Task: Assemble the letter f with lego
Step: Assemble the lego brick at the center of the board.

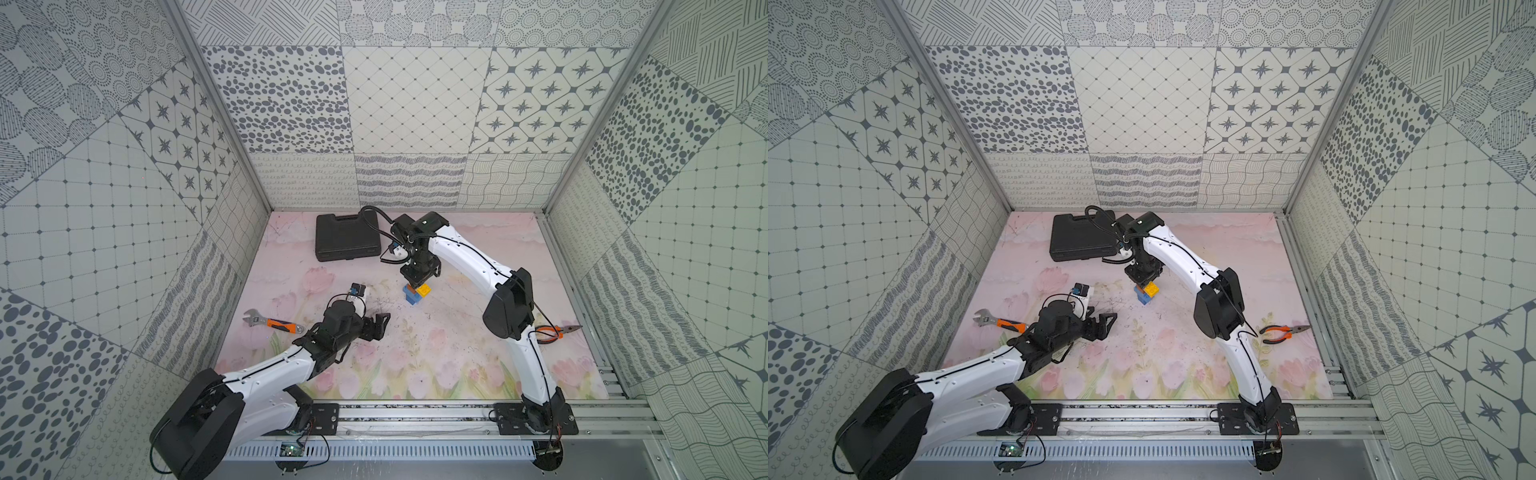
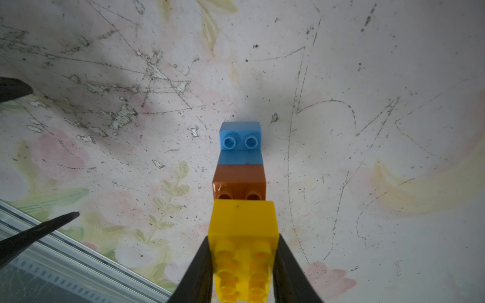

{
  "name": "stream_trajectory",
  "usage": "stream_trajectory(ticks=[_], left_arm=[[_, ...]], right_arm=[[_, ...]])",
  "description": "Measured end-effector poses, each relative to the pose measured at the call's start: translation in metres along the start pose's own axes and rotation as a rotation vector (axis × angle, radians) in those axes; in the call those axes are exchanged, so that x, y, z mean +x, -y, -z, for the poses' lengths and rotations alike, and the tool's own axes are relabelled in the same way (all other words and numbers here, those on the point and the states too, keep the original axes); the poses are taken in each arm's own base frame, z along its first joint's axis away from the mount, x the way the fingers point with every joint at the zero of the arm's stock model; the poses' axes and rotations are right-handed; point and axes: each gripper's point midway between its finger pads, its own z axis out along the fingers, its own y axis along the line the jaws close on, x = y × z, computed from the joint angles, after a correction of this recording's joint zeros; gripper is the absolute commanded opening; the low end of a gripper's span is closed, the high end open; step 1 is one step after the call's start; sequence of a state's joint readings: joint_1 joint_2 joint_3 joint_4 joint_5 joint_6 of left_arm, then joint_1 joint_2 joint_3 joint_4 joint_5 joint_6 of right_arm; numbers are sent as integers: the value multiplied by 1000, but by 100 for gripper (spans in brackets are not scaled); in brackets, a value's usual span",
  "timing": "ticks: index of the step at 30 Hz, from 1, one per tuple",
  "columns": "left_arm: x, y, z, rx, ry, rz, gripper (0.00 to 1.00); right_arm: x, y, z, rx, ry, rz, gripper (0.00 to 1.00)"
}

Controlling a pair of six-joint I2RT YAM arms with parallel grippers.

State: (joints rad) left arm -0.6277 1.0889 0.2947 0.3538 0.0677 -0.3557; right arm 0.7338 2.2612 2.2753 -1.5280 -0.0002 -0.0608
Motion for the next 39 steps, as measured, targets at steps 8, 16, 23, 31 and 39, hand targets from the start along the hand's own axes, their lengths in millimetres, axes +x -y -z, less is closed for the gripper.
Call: stream_trajectory(ticks=[8,16,23,31,39], left_arm=[[0,0,0,0,0,0,92],[0,0,0,0,-1,0,92],[1,0,0,-1,-3,0,92],[1,0,-1,-1,-3,0,92],[1,0,-1,-1,-5,0,92]], right_arm=[[0,0,0,0,0,0,30],[0,0,0,0,0,0,30],[0,0,0,-2,-1,0,31],[-1,-3,-4,-15,-6,1,31],[-2,-3,-4,-18,-5,0,32]])
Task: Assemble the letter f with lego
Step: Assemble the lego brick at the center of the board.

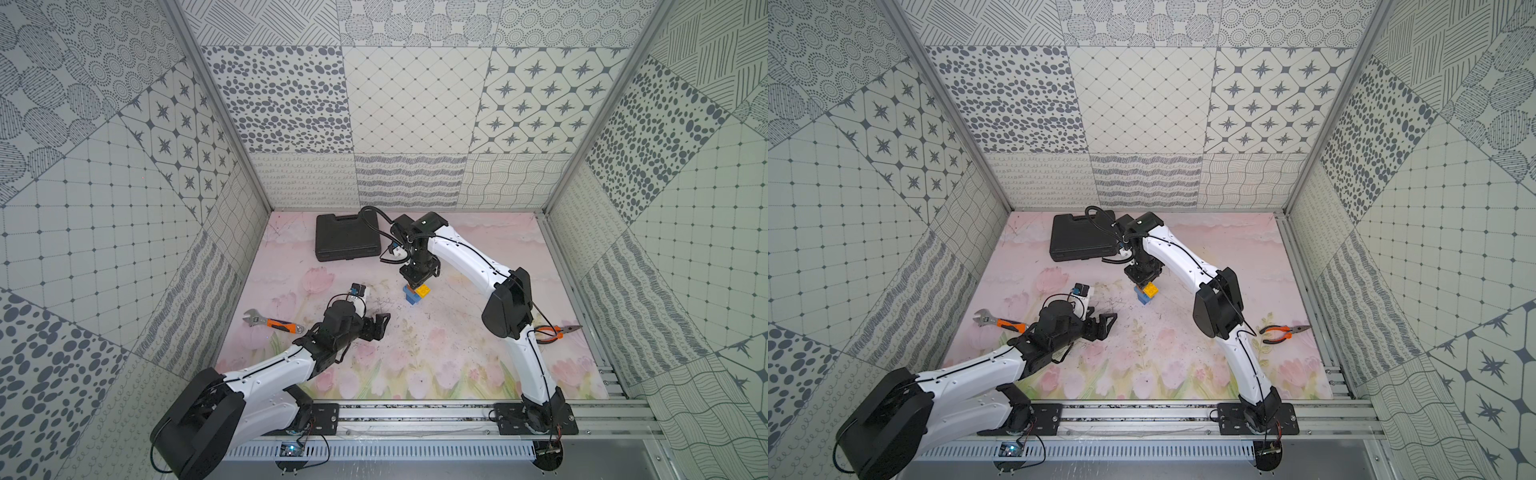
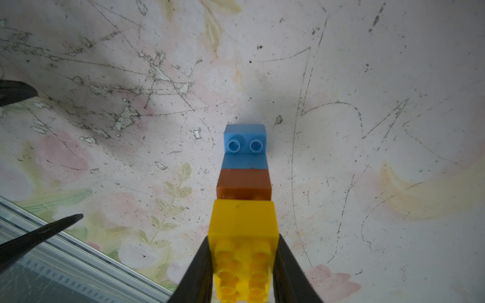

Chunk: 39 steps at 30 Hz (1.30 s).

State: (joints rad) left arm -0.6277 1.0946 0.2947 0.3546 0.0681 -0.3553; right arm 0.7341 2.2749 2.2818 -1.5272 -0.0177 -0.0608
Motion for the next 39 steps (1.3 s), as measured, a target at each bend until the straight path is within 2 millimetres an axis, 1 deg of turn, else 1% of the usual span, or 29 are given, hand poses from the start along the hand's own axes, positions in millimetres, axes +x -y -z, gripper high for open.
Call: stream_trajectory(ticks=[39], left_arm=[[1,0,0,2,-2,0,92]], right_arm=[[-3,1,-2,-33,-2,-20,35]])
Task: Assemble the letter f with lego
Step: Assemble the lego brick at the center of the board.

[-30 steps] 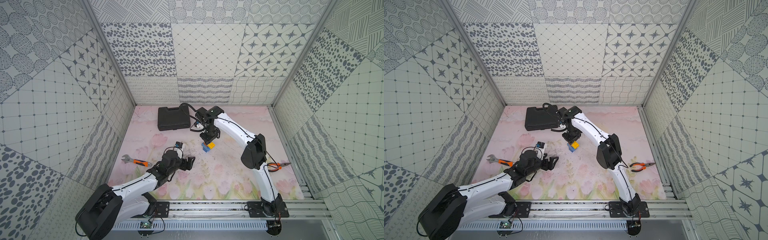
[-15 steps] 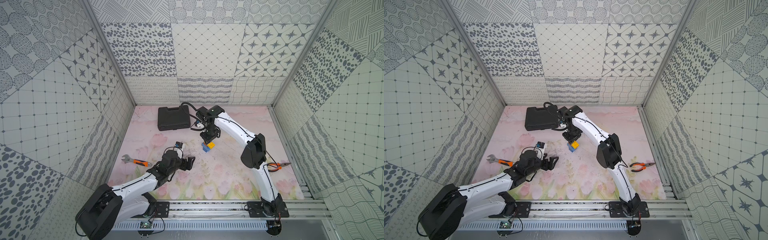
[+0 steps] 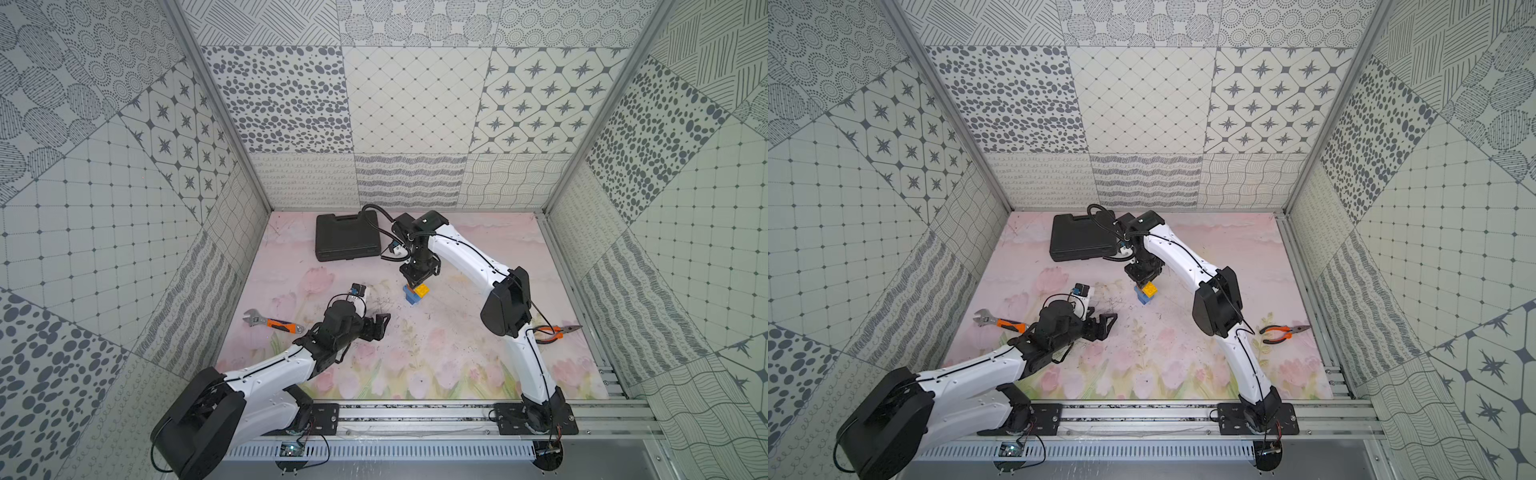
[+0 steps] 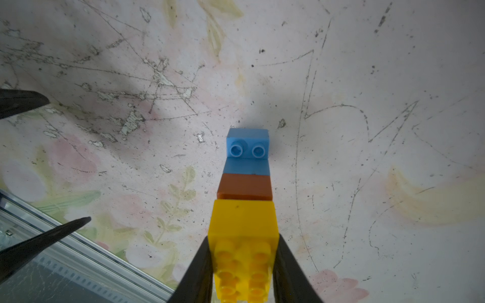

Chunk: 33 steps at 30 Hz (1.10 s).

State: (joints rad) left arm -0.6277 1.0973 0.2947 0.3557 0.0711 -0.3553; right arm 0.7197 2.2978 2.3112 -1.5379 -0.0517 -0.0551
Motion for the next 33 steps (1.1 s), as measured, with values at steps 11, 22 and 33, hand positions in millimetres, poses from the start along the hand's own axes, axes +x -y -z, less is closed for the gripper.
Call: stream_trajectory(ticks=[11,22,33], left_arm=[[0,0,0,0,-1,0,92],[0,0,0,0,-1,0,92],[1,0,0,-1,-3,0,92]], right_arm=[[-1,2,0,14,-12,-30,37],[-1,4,0,25,-20,-50,36],[-4,8,-12,51,-41,-68,41]])
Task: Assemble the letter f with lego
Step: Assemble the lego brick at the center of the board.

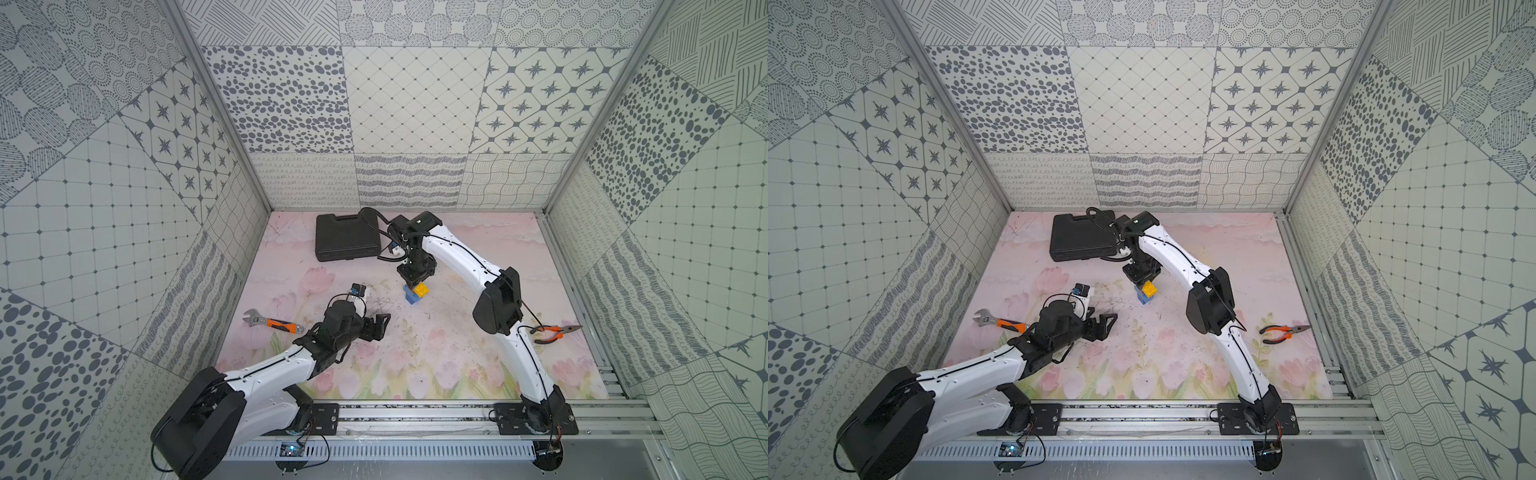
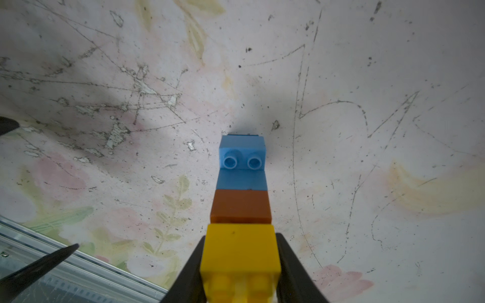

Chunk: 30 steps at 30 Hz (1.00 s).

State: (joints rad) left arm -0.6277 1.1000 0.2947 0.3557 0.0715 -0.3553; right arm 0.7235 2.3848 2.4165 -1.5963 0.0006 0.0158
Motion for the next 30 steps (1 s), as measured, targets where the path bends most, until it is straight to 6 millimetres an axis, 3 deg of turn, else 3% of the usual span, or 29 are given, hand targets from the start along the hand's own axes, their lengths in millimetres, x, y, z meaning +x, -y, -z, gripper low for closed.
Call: stream_trajectory(ticks=[30], left_arm=[[2,-1,-1,-2,-6,0,92]], right_arm=[[-7,1,7,8,34,-4,49]])
